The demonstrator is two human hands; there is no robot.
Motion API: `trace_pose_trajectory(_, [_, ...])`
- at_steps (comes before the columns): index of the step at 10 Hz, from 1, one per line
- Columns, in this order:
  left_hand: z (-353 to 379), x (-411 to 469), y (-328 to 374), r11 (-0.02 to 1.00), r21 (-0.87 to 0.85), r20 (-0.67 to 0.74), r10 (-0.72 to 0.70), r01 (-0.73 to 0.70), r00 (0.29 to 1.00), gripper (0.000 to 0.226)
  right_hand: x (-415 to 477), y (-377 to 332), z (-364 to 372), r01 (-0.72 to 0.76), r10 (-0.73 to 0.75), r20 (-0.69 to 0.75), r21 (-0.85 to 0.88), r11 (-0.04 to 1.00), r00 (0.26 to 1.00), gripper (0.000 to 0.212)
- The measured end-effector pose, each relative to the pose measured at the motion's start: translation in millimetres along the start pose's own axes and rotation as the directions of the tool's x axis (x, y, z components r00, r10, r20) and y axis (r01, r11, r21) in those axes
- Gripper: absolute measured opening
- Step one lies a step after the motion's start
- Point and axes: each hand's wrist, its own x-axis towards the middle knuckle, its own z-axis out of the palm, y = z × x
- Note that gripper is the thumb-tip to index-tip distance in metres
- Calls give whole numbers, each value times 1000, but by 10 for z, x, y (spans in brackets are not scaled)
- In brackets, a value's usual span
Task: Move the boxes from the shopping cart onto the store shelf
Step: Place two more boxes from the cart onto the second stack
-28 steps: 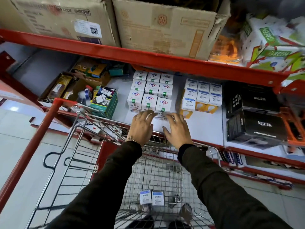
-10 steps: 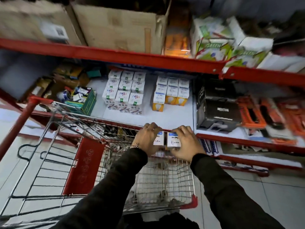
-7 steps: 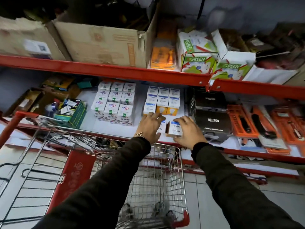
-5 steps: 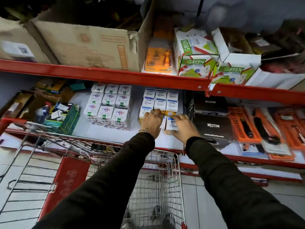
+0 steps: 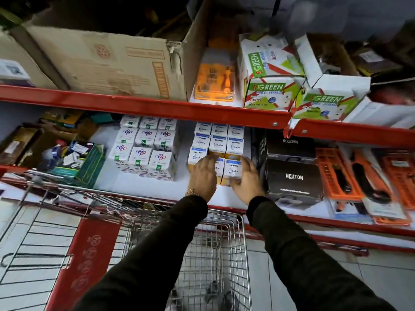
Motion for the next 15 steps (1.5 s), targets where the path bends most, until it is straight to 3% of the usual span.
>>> trace_pose_trajectory(1, [79, -228, 129, 881, -408, -239, -356, 239, 904, 34, -141, -31, 143, -278, 301, -10, 357, 892, 954, 70])
trace_pose_trajectory(2, [184, -195, 206, 278, -706, 252, -760, 651, 599, 55, -175, -20, 359, -512, 563, 258, 781, 357, 785, 68])
trace_pose_trajectory(3, [284, -84, 132, -75, -589, 608, -697, 805, 380, 84, -114, -14, 442, -506, 573, 376, 859, 81, 729, 53])
trace_pose_trajectory(4, [200, 25, 170, -71, -531, 698, -602, 844, 389, 66, -44, -8, 431, -472, 579, 344, 878, 81, 740, 17])
trace_pose_trajectory(6, [284, 158, 96, -40, -520, 696, -599, 853, 396, 58, 93, -24, 410, -424, 578, 322, 905, 46, 750, 19])
trace_pose_trajectory(7, [293, 225, 98, -109, -550, 692, -614, 828, 379, 57, 157, -13, 390, -416, 580, 307, 908, 60, 755, 20])
trace_pose_trajectory(9, [247, 344, 128, -152, -593, 694, -594, 790, 407, 52, 245, -35, 365, -426, 589, 304, 902, 77, 749, 16])
trace_pose_trajectory(11, [271, 370, 136, -164, -556, 706, -611, 815, 358, 60, 291, -22, 382, -441, 595, 282, 887, 138, 753, 14])
trace_pose_trajectory(12, [278, 352, 124, -139, -551, 707, -602, 823, 372, 60, 269, -17, 394, -440, 592, 271, 884, 160, 759, 14])
trace_pose_trajectory(13, [265, 289, 87, -122, -539, 704, -608, 833, 367, 62, 200, -26, 401, -452, 588, 265, 871, 194, 764, 25])
trace_pose_trajectory(14, [129, 157, 41, -180, -521, 727, -606, 834, 323, 57, 87, -63, 406, -481, 600, 295, 859, 175, 744, 39])
trace_pose_trajectory(15, [3, -26, -107, -281, -573, 721, -620, 770, 311, 48, -31, -180, 426, -517, 613, 357, 850, 99, 705, 29])
